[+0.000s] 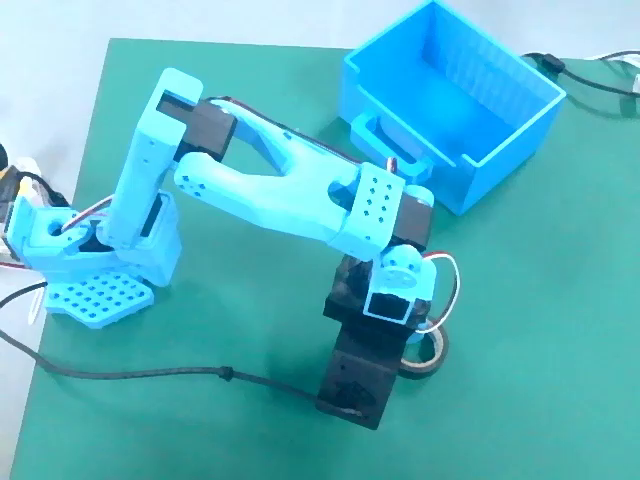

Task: Put the tape in the box

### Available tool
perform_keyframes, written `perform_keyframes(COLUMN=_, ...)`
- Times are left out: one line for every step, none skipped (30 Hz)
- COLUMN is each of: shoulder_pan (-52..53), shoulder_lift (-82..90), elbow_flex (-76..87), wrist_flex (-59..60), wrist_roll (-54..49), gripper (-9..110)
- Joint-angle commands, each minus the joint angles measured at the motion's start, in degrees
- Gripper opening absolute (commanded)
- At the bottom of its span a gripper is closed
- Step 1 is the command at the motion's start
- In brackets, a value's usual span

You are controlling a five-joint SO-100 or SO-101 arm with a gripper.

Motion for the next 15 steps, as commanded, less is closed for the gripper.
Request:
perform_keyframes(shoulder_pan=0.88, shoulder_lift=0.62, elbow_flex=-2.46, wrist_flex=1.23, wrist_roll=-1.05, gripper=22)
perform_keyframes(shoulder_pan=0.88, shoulder_lift=0.62, elbow_flex=-2.46, wrist_flex=1.23, wrist_roll=-1.05, gripper=22)
perform_keyframes(shoulder_pan=0.97, shoulder_lift=0.62, elbow_flex=-2.46, wrist_flex=1.23, wrist_roll=-1.05, gripper=22)
perform_keyframes(shoulder_pan=1.05, shoulder_lift=0.62, elbow_flex=-2.46, wrist_flex=1.23, wrist_roll=-1.05, gripper=22)
perform_keyframes(shoulder_pan=1.05, shoulder_lift=0.62, elbow_flex=-2.46, wrist_flex=1.23, wrist_roll=-1.05, gripper=20)
perform_keyframes(shoulder_pan=1.14, shoulder_lift=0.53, elbow_flex=-2.46, wrist_flex=1.23, wrist_roll=-1.05, gripper=16)
perform_keyframes(shoulder_pan=1.14, shoulder_lift=0.53, elbow_flex=-2.46, wrist_flex=1.23, wrist_roll=-1.05, gripper=13)
perform_keyframes(shoulder_pan=1.14, shoulder_lift=0.53, elbow_flex=-2.46, wrist_flex=1.23, wrist_roll=-1.14, gripper=10)
perform_keyframes(shoulder_pan=1.14, shoulder_lift=0.53, elbow_flex=-2.46, wrist_flex=1.23, wrist_roll=-1.14, gripper=6)
perform_keyframes(shoulder_pan=1.14, shoulder_lift=0.53, elbow_flex=-2.46, wrist_flex=1.23, wrist_roll=-1.14, gripper=3)
perform_keyframes(shoulder_pan=1.14, shoulder_lift=0.53, elbow_flex=-2.46, wrist_flex=1.23, wrist_roll=-1.14, gripper=1)
perform_keyframes(shoulder_pan=1.14, shoulder_lift=0.53, elbow_flex=-2.46, wrist_flex=1.23, wrist_roll=-1.14, gripper=0)
perform_keyframes(shoulder_pan=1.14, shoulder_lift=0.53, elbow_flex=-2.46, wrist_flex=1.23, wrist_roll=-1.23, gripper=0)
perform_keyframes(shoulder_pan=1.14, shoulder_lift=0.53, elbow_flex=-2.46, wrist_flex=1.23, wrist_roll=-1.41, gripper=0)
perform_keyframes(shoulder_pan=1.14, shoulder_lift=0.53, elbow_flex=-2.46, wrist_flex=1.23, wrist_roll=-1.58, gripper=0)
